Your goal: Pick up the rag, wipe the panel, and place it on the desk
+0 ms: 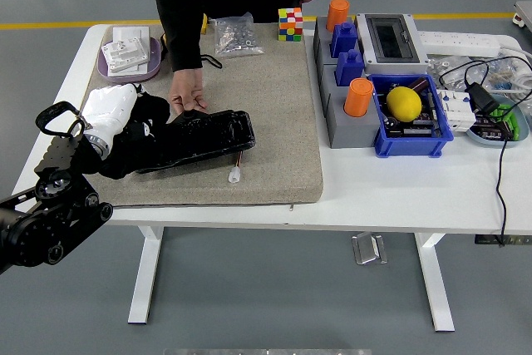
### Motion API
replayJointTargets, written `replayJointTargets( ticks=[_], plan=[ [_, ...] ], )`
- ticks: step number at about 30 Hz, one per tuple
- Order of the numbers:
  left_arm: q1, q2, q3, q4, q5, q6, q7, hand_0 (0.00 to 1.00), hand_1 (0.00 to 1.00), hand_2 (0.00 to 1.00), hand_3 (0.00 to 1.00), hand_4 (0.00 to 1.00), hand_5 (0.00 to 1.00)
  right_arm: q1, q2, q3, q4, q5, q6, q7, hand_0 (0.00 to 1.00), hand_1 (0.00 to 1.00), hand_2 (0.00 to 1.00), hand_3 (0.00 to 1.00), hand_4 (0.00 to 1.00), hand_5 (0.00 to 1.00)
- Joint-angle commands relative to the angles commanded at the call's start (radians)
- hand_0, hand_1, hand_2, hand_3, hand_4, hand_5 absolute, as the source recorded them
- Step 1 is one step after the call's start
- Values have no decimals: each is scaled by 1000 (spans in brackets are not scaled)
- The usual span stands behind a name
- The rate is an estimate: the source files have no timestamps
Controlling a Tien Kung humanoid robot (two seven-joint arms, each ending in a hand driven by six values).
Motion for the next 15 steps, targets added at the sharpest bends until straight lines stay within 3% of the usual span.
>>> replayJointTargets(
  ticks=[15],
  plan=[
    [-56,-58,89,-26,-32,-6,5,222,266,493,309,141,2,10,-9,-23,0,11,5,-4,721,634,679,587,976,552]
  ],
)
